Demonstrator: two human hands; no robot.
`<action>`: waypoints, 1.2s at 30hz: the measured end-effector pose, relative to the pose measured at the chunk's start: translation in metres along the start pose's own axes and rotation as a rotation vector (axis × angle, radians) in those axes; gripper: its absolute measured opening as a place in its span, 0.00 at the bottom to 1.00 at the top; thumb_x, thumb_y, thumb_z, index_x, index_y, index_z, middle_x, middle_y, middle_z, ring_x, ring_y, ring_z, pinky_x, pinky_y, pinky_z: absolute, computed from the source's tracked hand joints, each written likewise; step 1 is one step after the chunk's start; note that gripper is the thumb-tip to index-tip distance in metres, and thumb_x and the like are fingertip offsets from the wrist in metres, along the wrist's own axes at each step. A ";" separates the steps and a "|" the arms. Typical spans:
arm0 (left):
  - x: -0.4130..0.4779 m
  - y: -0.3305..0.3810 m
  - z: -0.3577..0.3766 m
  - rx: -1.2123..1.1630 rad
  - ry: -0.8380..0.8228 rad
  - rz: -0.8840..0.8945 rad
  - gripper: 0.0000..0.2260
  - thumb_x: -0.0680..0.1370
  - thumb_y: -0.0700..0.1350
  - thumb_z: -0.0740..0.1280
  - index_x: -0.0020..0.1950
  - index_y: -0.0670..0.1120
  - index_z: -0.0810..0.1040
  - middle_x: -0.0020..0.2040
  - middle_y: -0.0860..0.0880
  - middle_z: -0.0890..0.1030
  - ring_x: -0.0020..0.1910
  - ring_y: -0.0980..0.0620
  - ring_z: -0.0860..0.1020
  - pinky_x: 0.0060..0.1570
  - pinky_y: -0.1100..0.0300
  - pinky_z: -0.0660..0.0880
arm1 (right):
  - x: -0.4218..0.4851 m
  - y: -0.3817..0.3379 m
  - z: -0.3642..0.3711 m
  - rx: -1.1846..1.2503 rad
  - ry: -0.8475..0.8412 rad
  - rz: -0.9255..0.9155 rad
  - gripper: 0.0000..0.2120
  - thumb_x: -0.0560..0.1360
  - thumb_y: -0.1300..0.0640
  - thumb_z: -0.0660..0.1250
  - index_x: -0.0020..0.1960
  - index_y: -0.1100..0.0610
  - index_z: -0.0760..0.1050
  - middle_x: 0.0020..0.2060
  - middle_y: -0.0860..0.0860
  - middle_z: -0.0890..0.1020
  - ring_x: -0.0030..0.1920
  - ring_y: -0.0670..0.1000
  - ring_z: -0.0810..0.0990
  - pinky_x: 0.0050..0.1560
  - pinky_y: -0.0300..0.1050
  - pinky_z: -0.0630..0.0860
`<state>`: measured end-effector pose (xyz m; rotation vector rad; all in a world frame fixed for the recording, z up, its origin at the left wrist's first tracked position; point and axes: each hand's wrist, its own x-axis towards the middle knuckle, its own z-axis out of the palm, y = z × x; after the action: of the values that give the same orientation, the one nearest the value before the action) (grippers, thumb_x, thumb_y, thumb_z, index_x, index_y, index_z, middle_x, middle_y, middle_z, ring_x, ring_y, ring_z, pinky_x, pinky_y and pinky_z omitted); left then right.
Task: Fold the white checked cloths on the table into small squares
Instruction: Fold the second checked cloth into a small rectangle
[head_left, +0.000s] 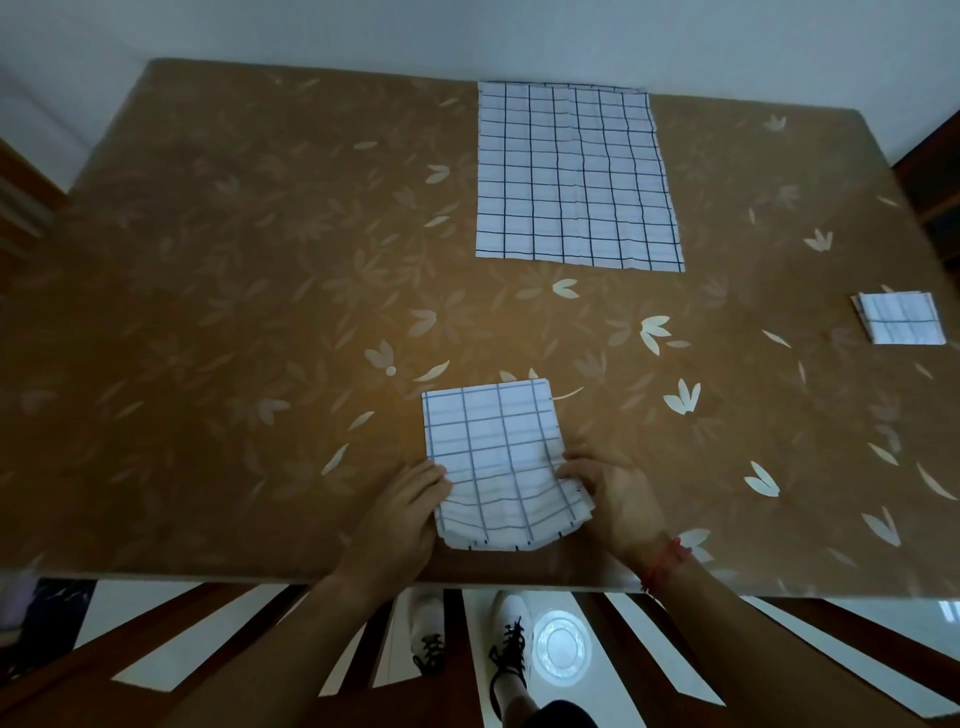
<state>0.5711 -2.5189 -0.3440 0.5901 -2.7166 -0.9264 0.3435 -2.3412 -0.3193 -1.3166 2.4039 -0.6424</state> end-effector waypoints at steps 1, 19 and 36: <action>0.002 0.002 -0.003 0.005 0.008 -0.032 0.15 0.75 0.38 0.60 0.59 0.39 0.79 0.60 0.42 0.79 0.64 0.50 0.70 0.64 0.49 0.67 | 0.001 -0.001 0.000 0.077 -0.015 0.001 0.13 0.64 0.61 0.78 0.48 0.55 0.82 0.52 0.52 0.84 0.51 0.54 0.83 0.50 0.47 0.81; 0.030 0.008 -0.014 -0.007 0.152 -0.369 0.11 0.75 0.52 0.59 0.46 0.48 0.77 0.39 0.53 0.78 0.43 0.52 0.72 0.43 0.52 0.72 | 0.036 -0.010 0.000 0.147 -0.035 0.368 0.15 0.74 0.47 0.70 0.57 0.52 0.78 0.48 0.48 0.84 0.47 0.50 0.83 0.48 0.48 0.81; 0.056 -0.010 -0.028 0.486 -0.173 -0.077 0.26 0.78 0.49 0.54 0.76 0.41 0.61 0.76 0.44 0.60 0.76 0.48 0.56 0.74 0.51 0.52 | 0.043 -0.046 0.021 -0.077 0.106 -0.035 0.22 0.76 0.52 0.67 0.68 0.58 0.71 0.60 0.57 0.75 0.56 0.56 0.76 0.52 0.50 0.78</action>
<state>0.5331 -2.5660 -0.3244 0.7309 -3.1138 -0.3324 0.3631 -2.4041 -0.3154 -1.3905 2.5184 -0.6508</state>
